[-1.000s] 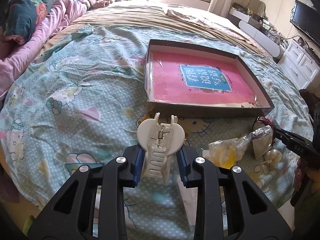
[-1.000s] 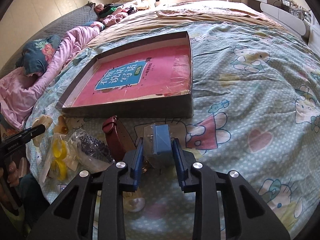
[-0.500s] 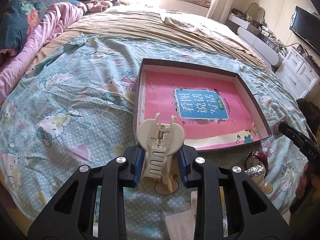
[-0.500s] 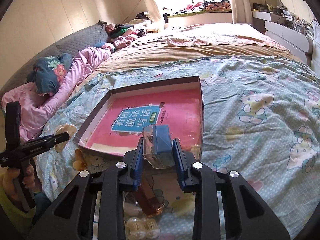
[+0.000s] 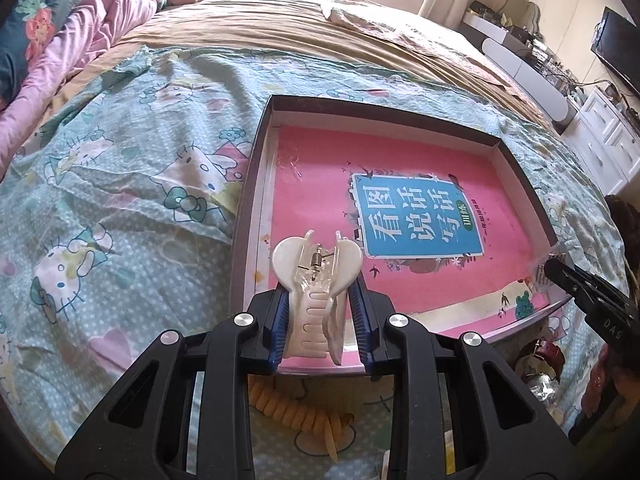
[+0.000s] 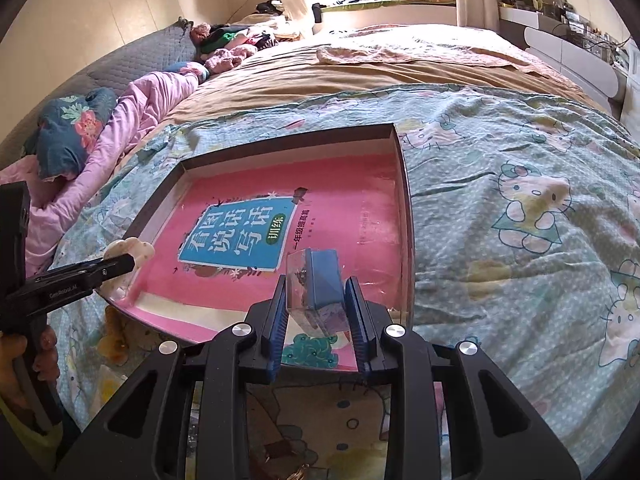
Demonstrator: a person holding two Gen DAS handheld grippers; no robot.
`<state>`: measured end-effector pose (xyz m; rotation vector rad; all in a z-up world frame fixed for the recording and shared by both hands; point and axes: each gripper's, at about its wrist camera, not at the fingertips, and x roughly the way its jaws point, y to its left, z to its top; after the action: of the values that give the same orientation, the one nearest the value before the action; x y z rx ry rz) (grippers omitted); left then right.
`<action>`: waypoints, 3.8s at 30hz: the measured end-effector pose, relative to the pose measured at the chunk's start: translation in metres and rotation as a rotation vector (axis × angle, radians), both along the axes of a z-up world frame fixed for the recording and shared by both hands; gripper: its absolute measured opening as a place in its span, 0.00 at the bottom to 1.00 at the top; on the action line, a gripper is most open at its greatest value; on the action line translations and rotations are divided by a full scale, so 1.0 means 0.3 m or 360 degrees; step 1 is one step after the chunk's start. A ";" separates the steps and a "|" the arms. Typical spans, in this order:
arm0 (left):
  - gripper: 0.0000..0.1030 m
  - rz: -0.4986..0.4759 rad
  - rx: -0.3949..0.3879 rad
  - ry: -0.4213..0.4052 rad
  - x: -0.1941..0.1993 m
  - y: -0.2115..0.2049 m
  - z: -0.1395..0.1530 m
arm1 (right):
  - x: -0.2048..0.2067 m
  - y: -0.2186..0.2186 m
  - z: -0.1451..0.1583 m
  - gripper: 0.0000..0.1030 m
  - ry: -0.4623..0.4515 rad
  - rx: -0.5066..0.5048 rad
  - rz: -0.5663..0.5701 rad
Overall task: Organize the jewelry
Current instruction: 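Carry the clip and cube into the pink-lined tray and open both tools, then withdraw both tools from the tray back toward the loose items, then grasp the clear bag with white packet in the left tool while the right tool grasps the pearl-bead toy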
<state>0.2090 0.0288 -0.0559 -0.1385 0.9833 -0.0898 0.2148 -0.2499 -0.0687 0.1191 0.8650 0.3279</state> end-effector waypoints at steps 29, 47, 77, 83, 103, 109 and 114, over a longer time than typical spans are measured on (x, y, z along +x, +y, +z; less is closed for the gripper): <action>0.60 0.0000 -0.0010 -0.0146 -0.070 0.015 0.144 | -0.162 -0.134 0.181 0.68 -0.0198 0.0081 -0.0162; 0.90 -0.0002 -0.0058 -0.0286 -0.310 0.027 0.280 | -0.371 -0.075 0.296 0.75 -0.0359 -0.0006 -0.0002; 0.91 -0.0023 -0.0020 -0.0181 -0.508 0.010 0.157 | -0.531 0.024 0.180 0.78 -0.0234 -0.0103 0.0156; 0.91 -0.0056 -0.0005 -0.0127 -0.532 -0.007 0.113 | -0.542 0.039 0.150 0.78 -0.0211 -0.0134 0.0178; 0.75 -0.0102 -0.0191 0.0124 -0.540 -0.002 -0.055 | -0.536 0.056 0.044 0.78 -0.0106 -0.0191 0.0209; 0.74 -0.0097 -0.0217 0.0175 -0.538 -0.012 -0.095 | -0.510 0.064 -0.011 0.78 -0.0065 -0.0207 0.0216; 0.72 -0.0092 -0.0200 0.0173 -0.538 -0.017 -0.100 | -0.480 0.080 -0.053 0.71 -0.0033 -0.0230 0.0239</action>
<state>0.0477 0.0237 -0.0860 -0.2324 1.0904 -0.1989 0.0708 -0.2259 -0.0846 -0.0835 0.8763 0.4051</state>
